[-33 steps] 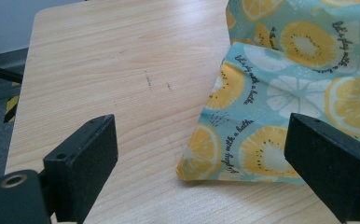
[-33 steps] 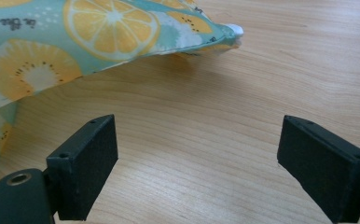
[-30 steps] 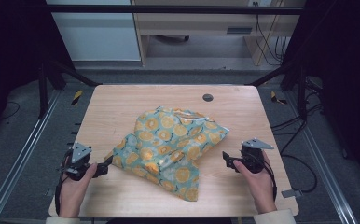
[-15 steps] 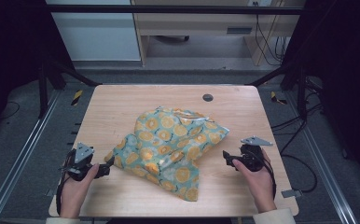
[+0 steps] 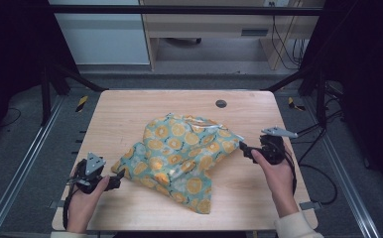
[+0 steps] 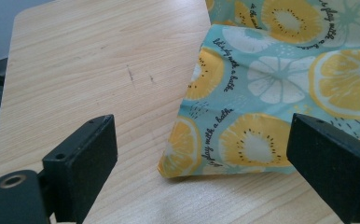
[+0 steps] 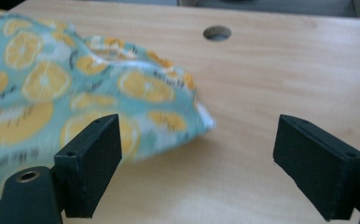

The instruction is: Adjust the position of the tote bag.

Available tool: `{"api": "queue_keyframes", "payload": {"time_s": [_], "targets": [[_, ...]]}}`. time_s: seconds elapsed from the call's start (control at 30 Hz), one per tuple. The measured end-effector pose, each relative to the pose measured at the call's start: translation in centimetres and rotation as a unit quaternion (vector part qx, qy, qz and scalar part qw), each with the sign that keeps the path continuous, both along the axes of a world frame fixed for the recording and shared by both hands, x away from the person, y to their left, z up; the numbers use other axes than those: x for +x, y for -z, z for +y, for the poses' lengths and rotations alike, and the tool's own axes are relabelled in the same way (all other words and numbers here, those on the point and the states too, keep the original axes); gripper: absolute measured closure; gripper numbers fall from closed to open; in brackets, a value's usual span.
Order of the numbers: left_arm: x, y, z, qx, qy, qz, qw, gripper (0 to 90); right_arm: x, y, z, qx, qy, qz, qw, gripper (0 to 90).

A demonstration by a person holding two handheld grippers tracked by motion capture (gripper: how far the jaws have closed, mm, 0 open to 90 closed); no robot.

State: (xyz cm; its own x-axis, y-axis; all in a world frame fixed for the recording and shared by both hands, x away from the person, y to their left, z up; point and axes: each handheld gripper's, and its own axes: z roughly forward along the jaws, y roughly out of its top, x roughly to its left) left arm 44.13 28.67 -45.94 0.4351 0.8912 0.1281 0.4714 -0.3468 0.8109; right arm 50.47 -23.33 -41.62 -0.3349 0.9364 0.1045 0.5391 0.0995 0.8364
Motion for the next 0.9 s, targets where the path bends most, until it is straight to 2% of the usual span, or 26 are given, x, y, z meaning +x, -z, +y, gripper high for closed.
{"api": "queue_keyframes", "payload": {"time_s": [0.07, 0.13, 0.2, 0.33, 0.53, 0.67, 0.77, 0.9], "targets": [[-0.1, 0.0, -0.1, 0.004, 0.0, 0.0, 1.0, 8.6, 1.6, -0.6, 0.2, 0.005, 0.0, -0.001, 1.0, 16.1], [-0.2, -0.1, -0.1, 0.005, -0.001, -0.002, 1.0, 8.6, 3.4, -0.7, 0.5, 0.009, 0.001, 0.008, 0.9999, 15.5], [-0.1, -0.1, -0.2, 0.006, -0.001, -0.004, 1.0, 8.7, 4.9, -0.3, 0.8, 0.012, -0.004, 0.024, 0.9996, 14.0], [0.0, 0.0, -0.6, 0.015, 0.006, -0.002, 0.9999, 8.7, 6.6, 1.1, 1.3, 0.025, -0.006, 0.054, 0.9982, 11.8], [0.0, -0.1, -1.1, 0.023, 0.016, -0.006, 0.9996, 8.7, 6.1, 3.1, 1.6, 0.018, -0.007, 0.078, 0.9968, 11.0], [0.0, -0.2, -1.2, 0.026, 0.02, -0.008, 0.9994, 8.7, 5.3, 3.5, 1.4, 0.042, -0.012, 0.08, 0.9958, 11.7], [0.1, -0.1, -1.4, 0.031, 0.022, -0.009, 0.9992, 8.7, 4.6, 3.5, 1.5, 0.043, -0.011, 0.071, 0.9965, 11.9], [0.1, -0.1, -1.7, 0.036, 0.027, -0.009, 0.9989, 8.7, 4.3, 4.0, 1.2, 0.06, -0.004, 0.084, 0.9946, 10.3]]}}
